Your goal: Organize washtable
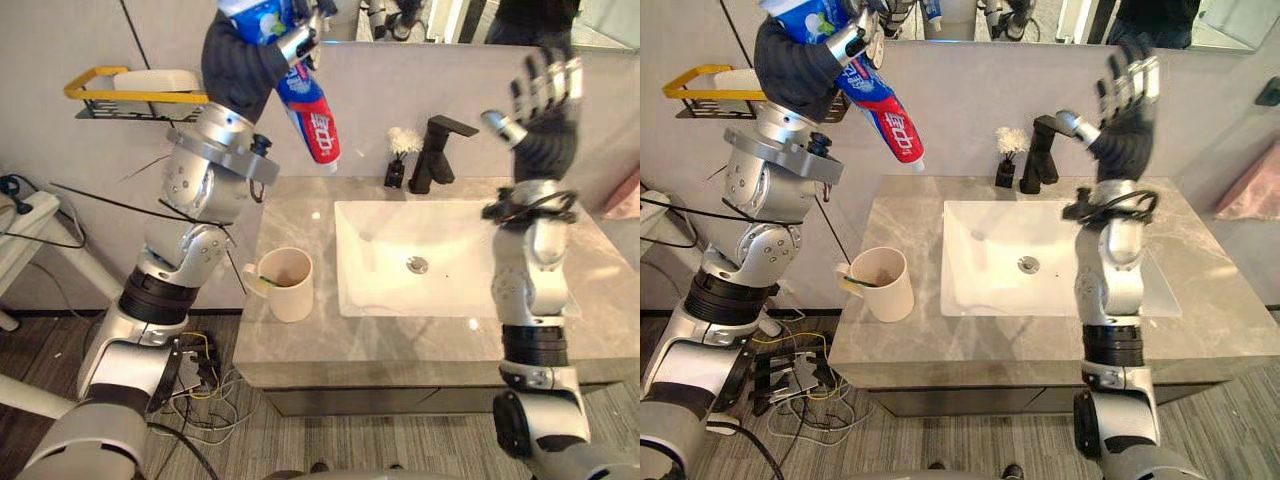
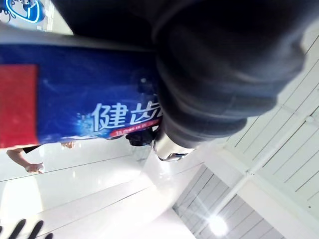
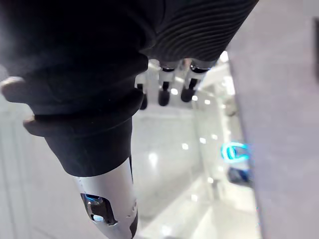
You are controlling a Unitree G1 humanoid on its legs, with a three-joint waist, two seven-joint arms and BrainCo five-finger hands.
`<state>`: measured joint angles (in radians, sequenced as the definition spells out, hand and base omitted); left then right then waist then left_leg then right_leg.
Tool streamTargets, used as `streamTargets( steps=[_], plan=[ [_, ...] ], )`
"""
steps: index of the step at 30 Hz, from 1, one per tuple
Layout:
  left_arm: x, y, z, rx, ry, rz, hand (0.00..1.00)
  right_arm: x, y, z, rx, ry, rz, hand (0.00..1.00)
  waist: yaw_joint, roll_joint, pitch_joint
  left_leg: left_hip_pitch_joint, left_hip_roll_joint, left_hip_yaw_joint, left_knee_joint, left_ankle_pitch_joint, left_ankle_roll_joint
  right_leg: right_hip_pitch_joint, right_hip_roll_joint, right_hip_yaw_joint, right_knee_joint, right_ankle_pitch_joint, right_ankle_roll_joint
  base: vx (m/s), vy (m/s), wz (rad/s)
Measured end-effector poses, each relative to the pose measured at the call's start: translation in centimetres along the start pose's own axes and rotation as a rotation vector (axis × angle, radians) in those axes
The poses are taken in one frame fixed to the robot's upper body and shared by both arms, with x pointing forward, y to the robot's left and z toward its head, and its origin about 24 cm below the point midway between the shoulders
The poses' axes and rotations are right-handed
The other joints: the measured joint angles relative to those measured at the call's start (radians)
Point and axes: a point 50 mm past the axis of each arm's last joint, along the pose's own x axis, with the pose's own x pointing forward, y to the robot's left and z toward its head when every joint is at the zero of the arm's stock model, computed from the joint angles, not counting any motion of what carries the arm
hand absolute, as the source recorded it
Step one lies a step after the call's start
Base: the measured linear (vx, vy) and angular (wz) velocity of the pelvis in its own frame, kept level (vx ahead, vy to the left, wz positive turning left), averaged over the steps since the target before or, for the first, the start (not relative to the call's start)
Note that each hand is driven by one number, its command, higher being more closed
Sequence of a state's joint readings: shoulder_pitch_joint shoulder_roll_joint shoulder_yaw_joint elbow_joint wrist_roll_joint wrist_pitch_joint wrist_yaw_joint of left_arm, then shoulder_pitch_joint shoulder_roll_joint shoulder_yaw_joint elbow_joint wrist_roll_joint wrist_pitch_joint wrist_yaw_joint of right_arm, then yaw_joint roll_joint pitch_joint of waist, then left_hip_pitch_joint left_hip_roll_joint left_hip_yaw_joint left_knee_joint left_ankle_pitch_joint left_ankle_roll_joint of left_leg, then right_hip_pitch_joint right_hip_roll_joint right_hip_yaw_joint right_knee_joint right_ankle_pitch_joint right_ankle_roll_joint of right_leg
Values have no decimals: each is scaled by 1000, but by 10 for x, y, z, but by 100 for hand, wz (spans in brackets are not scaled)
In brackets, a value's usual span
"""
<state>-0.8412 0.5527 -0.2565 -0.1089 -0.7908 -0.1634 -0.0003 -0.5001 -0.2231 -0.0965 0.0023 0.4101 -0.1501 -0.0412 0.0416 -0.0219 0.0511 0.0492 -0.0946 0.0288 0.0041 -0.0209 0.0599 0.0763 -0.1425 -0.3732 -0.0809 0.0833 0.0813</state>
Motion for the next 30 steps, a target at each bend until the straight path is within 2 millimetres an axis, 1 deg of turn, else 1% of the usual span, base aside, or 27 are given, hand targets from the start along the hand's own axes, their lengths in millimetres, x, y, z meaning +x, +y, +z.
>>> streamTargets(
  steps=[2,3,6,7,9,12,17,21,22,25,27,28,30],
  plan=[
    [-4,2,-3,-2,15,13,100,-15,1,-17,7,84,-11,0,2,1,0,0,3,0,-1,0,0,-2,5,-2,-9,2,-3,-33,-36,1],
    [-9,4,-7,-3,32,25,100,-21,-1,-23,7,110,-23,0,2,3,0,0,4,-1,-1,0,0,-1,5,-4,-9,2,-3,0,0,0],
    [-23,12,-15,-2,78,65,100,-29,-7,-28,0,137,-45,0,1,3,0,1,5,-1,-1,0,0,-1,7,-4,-10,3,-3,0,0,0],
    [-27,13,-18,3,96,75,100,-31,-9,-27,-5,137,-57,0,0,3,0,1,5,-1,-1,0,0,-1,6,-4,-10,3,-4,0,0,0],
    [-29,14,-21,12,120,72,100,-32,-15,-26,-9,133,-82,0,1,3,-1,1,4,-2,-1,0,0,0,6,-5,-10,3,-4,-4,2,2],
    [-30,17,-19,31,126,60,100,-38,-20,-29,-15,152,-101,0,1,3,-1,1,3,-4,-1,0,0,6,5,-7,-11,3,-4,-2,1,1],
    [-48,30,-22,46,173,112,100,-48,-28,-33,-25,178,-130,0,2,3,-1,1,2,-12,2,0,0,7,6,-12,-11,2,-4,-7,-3,3],
    [-62,34,-25,71,233,111,100,-50,-31,-33,-30,181,-142,0,5,3,-1,1,0,-18,4,0,0,8,4,-15,-10,2,-4,-2,0,3],
    [-62,34,-24,73,233,110,100,-51,-31,-33,-31,181,-142,0,7,3,-1,1,0,-20,4,0,0,9,4,-17,-10,2,-4,-6,2,6],
    [-67,36,-13,87,203,110,100,-56,-31,-32,-29,184,-146,0,17,3,-1,0,-2,-25,5,0,0,11,2,-25,-10,2,-4,-7,3,4],
    [-69,37,-9,103,202,100,100,-58,-31,-33,-28,188,-148,0,23,4,-1,0,-2,-25,6,0,0,11,2,-25,-10,2,-4,0,0,0],
    [-70,38,-8,112,210,98,100,-59,-31,-34,-28,191,-149,0,28,4,-1,0,-2,-28,6,0,0,12,2,-28,-10,2,-4,-12,-4,5],
    [-75,40,-8,121,225,107,100,-59,-30,-34,-23,193,-145,0,28,4,-1,0,-3,-31,8,0,0,15,1,-31,-10,2,-4,-13,-2,6]
  ],
)
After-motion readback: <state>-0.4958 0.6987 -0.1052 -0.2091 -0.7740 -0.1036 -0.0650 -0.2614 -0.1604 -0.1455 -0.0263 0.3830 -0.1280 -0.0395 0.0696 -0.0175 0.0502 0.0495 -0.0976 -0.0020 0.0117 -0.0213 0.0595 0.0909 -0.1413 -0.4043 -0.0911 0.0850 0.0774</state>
